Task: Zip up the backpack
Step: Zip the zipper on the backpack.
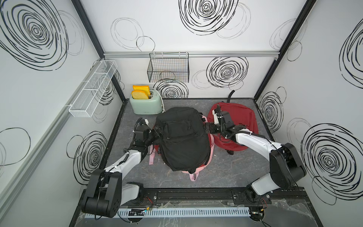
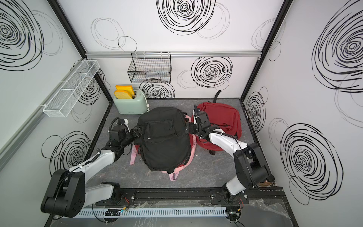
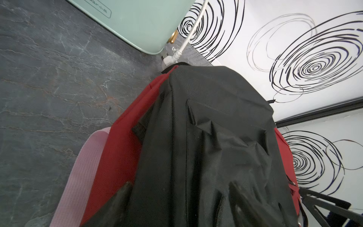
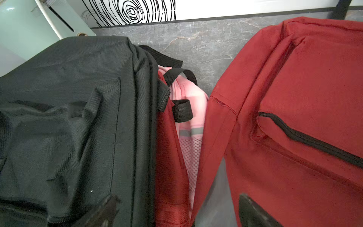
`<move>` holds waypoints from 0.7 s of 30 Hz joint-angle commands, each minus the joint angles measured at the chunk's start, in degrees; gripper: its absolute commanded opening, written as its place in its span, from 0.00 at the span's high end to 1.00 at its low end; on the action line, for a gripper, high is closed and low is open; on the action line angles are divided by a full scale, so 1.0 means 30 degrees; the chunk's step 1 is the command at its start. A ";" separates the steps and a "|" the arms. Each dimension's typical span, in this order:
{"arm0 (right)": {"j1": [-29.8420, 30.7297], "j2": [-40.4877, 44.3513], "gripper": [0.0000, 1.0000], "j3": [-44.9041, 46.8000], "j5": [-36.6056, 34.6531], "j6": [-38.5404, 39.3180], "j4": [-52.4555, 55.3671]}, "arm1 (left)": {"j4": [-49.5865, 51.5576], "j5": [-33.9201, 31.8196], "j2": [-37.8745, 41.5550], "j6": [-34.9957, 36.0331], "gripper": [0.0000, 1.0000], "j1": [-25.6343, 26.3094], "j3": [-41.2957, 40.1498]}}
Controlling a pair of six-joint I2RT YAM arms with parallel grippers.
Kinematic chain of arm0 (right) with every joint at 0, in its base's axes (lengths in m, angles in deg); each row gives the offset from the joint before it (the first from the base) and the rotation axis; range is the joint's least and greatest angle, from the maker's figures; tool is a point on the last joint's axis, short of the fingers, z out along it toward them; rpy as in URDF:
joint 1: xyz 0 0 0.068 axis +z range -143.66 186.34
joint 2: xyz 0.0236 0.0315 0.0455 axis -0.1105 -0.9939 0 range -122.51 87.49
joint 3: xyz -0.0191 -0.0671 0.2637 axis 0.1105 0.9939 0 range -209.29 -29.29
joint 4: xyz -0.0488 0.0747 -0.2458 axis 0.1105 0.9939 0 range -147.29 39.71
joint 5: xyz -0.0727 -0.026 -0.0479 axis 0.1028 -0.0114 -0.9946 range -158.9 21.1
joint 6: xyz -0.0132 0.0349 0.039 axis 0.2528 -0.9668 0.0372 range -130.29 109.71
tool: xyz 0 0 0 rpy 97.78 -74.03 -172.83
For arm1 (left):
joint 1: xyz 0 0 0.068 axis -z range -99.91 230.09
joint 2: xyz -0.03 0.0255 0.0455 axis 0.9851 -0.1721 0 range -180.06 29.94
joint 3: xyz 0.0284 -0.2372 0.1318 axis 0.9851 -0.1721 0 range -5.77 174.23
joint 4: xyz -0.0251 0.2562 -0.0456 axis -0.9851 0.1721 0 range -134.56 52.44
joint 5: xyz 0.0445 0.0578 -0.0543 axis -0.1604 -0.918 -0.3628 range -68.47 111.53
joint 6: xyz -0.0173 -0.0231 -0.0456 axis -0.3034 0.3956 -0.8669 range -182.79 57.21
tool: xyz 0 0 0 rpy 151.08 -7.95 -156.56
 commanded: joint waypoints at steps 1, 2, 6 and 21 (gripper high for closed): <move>0.0133 0.0152 0.01 0.0220 0.0050 -0.0053 -0.0365 | 0.0407 -0.1485 0.0664 0.0409 0.19 0.0422 0.0258; 0.0139 0.0158 0.01 0.0290 0.0250 -0.0052 -0.0482 | 0.0863 -0.2201 0.0786 0.0521 0.19 0.0644 0.0403; 0.0184 -0.0469 0.01 0.0209 0.1156 -0.0119 -0.0687 | 0.2025 -0.4016 0.0926 0.0671 0.19 0.1354 0.0802; 0.1262 -0.2363 0.02 -0.0137 0.1683 -0.0771 -0.1500 | 0.3988 -0.3447 0.1316 -0.0101 0.18 0.1815 0.0302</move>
